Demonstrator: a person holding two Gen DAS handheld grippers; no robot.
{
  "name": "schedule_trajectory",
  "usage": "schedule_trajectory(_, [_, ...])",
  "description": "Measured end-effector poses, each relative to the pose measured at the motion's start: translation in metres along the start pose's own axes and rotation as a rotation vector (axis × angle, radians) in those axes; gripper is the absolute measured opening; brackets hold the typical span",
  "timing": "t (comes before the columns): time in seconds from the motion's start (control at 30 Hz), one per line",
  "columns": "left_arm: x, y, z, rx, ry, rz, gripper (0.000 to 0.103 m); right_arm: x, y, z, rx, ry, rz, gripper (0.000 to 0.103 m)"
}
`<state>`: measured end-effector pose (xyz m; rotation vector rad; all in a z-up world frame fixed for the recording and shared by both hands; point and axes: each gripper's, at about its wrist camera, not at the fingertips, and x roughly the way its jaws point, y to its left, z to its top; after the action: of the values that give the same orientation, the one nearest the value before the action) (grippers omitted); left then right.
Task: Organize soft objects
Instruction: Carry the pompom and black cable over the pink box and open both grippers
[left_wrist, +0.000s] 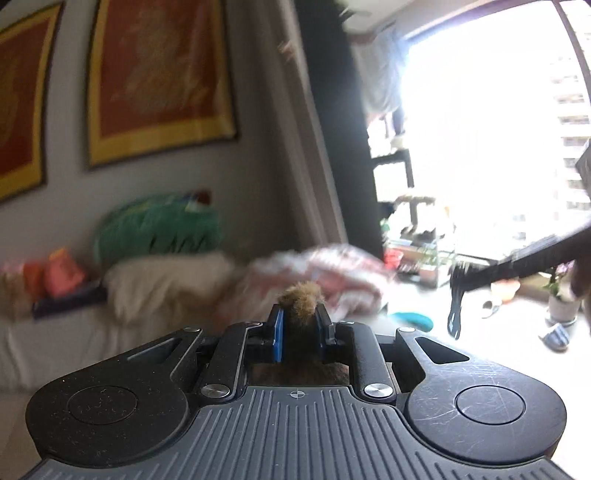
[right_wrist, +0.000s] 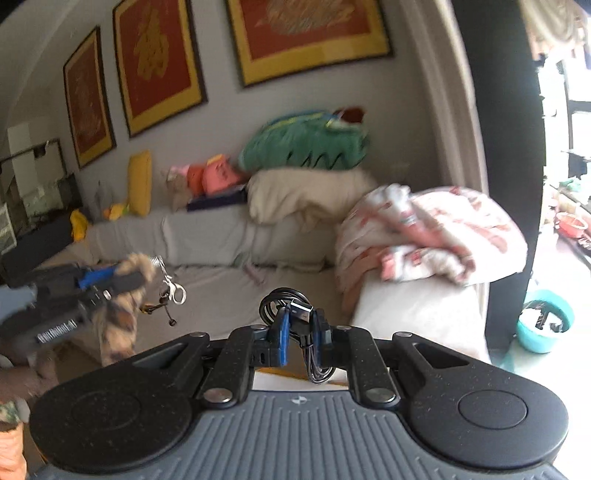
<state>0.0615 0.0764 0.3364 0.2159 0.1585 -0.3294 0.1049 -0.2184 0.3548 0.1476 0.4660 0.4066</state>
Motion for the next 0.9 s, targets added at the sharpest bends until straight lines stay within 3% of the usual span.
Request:
schedule_trajectory(0.2, [-0.005,-0.065,0.044,0.022,-0.057,-0.058,0.020,-0.060,-0.053,-0.014,0.068,-0.096,-0.031,0.013])
schedule_trajectory(0.4, [0.024,-0.120,0.038,-0.014,-0.037,-0.204,0.020,-0.088,-0.096,-0.043,0.116,-0.109,-0.061,0.013])
schedule_trajectory(0.5, [0.052,-0.144,0.016,-0.041,-0.017,-0.294,0.020,-0.094,-0.112,-0.048,0.138,-0.128,-0.061,0.013])
schedule_trajectory(0.67, [0.118,-0.167,-0.037,-0.139,0.099,-0.413,0.020,-0.075,-0.134,-0.057,0.167,-0.118,-0.055,0.013])
schedule_trajectory(0.77, [0.158,-0.168,-0.075,-0.201,0.173,-0.474,0.020,-0.052,-0.149,-0.072,0.188,-0.063,-0.049,0.013])
schedule_trajectory(0.9, [0.213,-0.162,-0.116,-0.284,0.277,-0.531,0.021,0.000,-0.173,-0.095,0.233,0.082,-0.075,0.013])
